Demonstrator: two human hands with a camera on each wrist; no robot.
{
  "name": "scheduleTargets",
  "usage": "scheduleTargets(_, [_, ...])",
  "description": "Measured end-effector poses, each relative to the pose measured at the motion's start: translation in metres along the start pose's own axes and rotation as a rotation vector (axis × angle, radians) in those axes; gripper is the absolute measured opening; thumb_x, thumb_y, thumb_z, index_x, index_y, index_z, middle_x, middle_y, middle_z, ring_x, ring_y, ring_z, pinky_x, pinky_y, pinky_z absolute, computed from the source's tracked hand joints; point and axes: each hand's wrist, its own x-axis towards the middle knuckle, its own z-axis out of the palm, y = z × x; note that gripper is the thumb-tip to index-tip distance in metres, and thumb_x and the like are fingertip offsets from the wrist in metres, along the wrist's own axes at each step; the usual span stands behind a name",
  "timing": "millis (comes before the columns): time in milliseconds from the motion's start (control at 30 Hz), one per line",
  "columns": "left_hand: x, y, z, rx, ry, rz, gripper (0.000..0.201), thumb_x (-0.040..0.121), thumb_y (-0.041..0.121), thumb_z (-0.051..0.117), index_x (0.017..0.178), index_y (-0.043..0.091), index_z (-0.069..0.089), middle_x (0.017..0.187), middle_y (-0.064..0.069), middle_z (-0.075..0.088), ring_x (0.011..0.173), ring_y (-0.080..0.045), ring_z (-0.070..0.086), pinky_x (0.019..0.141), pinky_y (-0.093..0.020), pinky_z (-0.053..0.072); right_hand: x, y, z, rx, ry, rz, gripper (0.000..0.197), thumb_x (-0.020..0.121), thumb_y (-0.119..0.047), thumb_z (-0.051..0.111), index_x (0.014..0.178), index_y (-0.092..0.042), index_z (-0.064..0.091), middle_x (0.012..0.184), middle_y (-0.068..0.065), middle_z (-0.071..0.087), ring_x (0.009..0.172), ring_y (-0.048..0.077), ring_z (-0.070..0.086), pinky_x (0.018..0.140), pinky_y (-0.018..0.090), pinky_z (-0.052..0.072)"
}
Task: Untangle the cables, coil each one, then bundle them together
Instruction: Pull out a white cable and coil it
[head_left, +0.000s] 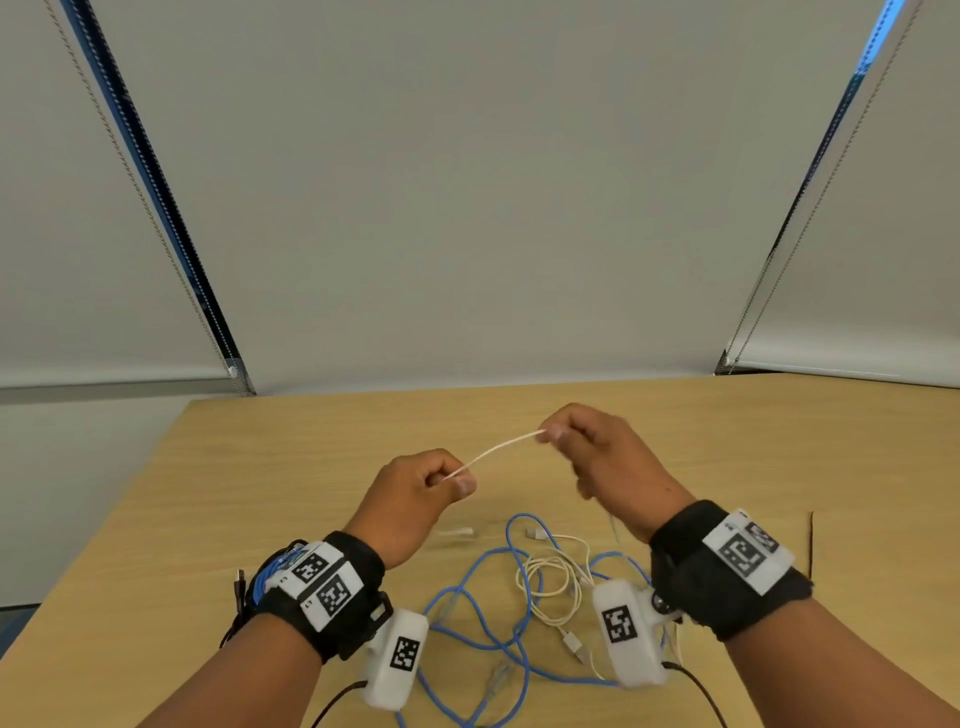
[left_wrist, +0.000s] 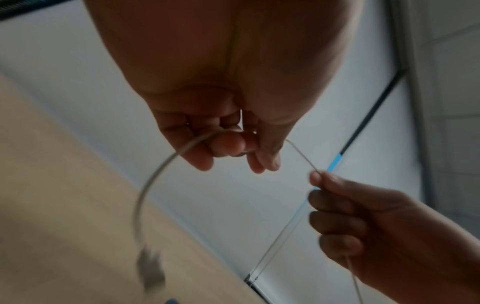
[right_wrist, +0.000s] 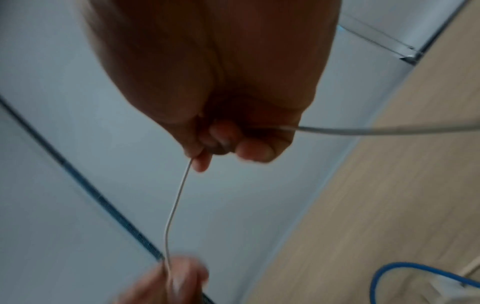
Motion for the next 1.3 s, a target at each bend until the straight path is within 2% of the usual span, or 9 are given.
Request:
scheduleTargets(167, [-0.013,-0.019,-0.006,-0.189,-0.046,-0.079,0.02,0.093,0.013,0.068,0.075,0.018,0.075,0.056,0.005,0.055,0.051,-0.01,0.05,0.056,-0.024,0.049,0.007,0.008,-0.023,0.013,0.161,0.085,0.021,0.102,-0.014,0.054,0.091,-0.009,0.07,0.056,-0.027,0.058,0.054,-0.008,0.052,0.062,0.022,0.035])
scheduleTargets(367, [-0.019,-0.017,-0.009,-0.209,-0.159,-0.124,0.026,0.098,0.008,0.061,0.075,0.015,0.073,0.061,0.002,0.06,0.055,-0.014,0.054,0.058,-0.024,0.049,0.008,0.026,-0.031,0.076,0.301,0.166,0.02,0.102,-0.015,0.055,0.091,-0.011,0.072,0.065,-0.006,0.053,0.06,0.012,0.044,0.061,0.031,0.039])
scheduleTargets(500, [-0.022,-0.002,-0.014,-0.495,-0.187,-0.149,0.023,0.094,0.017,0.06,0.072,0.013,0.067,0.058,-0.004,0.054,0.05,-0.018,0.052,0.062,-0.033,0.051,0.009,0.044,-0.026,0.034,0.332,0.196,0.02,0.099,-0.016,0.059,0.085,-0.016,0.072,0.058,-0.016,0.056,0.061,0.012,0.047,0.061,0.028,0.038])
scheduleTargets(700, [-0.007,0.024,-0.019,-1.212,0.064,-0.134,0.029,0.1,0.035,0.051,0.088,0.013,0.066,0.067,-0.001,0.062,0.07,-0.019,0.069,0.069,-0.034,0.06,-0.023,0.051,0.023,-0.317,-0.137,0.132,0.019,0.097,-0.03,0.062,0.079,-0.03,0.066,0.076,-0.007,0.07,0.07,0.022,0.064,0.061,0.028,0.047])
scheduleTargets(800, [0.002,0.029,-0.014,-1.164,0.218,-0.106,0.028,0.104,0.031,0.048,0.098,0.011,0.066,0.091,-0.01,0.075,0.098,-0.025,0.074,0.076,-0.042,0.062,-0.043,0.036,0.049,-0.283,-0.374,-0.007,0.01,0.097,-0.035,0.059,0.089,-0.03,0.062,0.062,-0.006,0.057,0.056,0.008,0.049,0.059,0.026,0.041])
scheduleTargets(900, [0.002,0.027,-0.005,-0.782,0.282,-0.052,0.019,0.102,0.019,0.053,0.098,0.007,0.067,0.102,-0.016,0.076,0.105,-0.028,0.073,0.081,-0.045,0.061,-0.05,0.014,0.057,-0.253,-0.454,-0.142,0.006,0.096,-0.032,0.06,0.094,-0.026,0.062,0.054,-0.008,0.045,0.054,0.009,0.042,0.057,0.021,0.034])
scheduleTargets(1067, [-0.009,0.027,0.015,-0.306,0.049,-0.017,0.022,0.096,0.015,0.064,0.077,0.009,0.073,0.078,-0.001,0.077,0.073,-0.014,0.073,0.063,-0.03,0.059,-0.037,-0.015,0.038,-0.169,-0.232,-0.266,0.015,0.097,-0.029,0.061,0.084,-0.036,0.062,0.079,-0.026,0.061,0.081,-0.007,0.059,0.072,0.014,0.039])
scheduleTargets(1167, [-0.017,0.036,0.022,-0.468,-0.105,-0.136,0.039,0.103,0.033,0.051,0.08,0.006,0.068,0.071,-0.014,0.072,0.063,-0.029,0.072,0.055,-0.03,0.057,-0.027,-0.018,0.032,-0.072,-0.071,-0.203,0.016,0.099,-0.022,0.06,0.086,-0.029,0.064,0.101,-0.008,0.065,0.085,0.008,0.066,0.077,0.034,0.056])
scheduleTargets(1300, [-0.021,0.04,0.02,-0.58,-0.15,-0.03,0.039,0.1,0.041,0.052,0.075,0.016,0.068,0.064,-0.011,0.063,0.052,-0.025,0.063,0.053,-0.028,0.052,-0.025,-0.014,0.033,0.188,-0.082,-0.056,0.02,0.103,-0.02,0.052,0.085,-0.024,0.06,0.088,0.002,0.074,0.071,0.02,0.071,0.064,0.037,0.059])
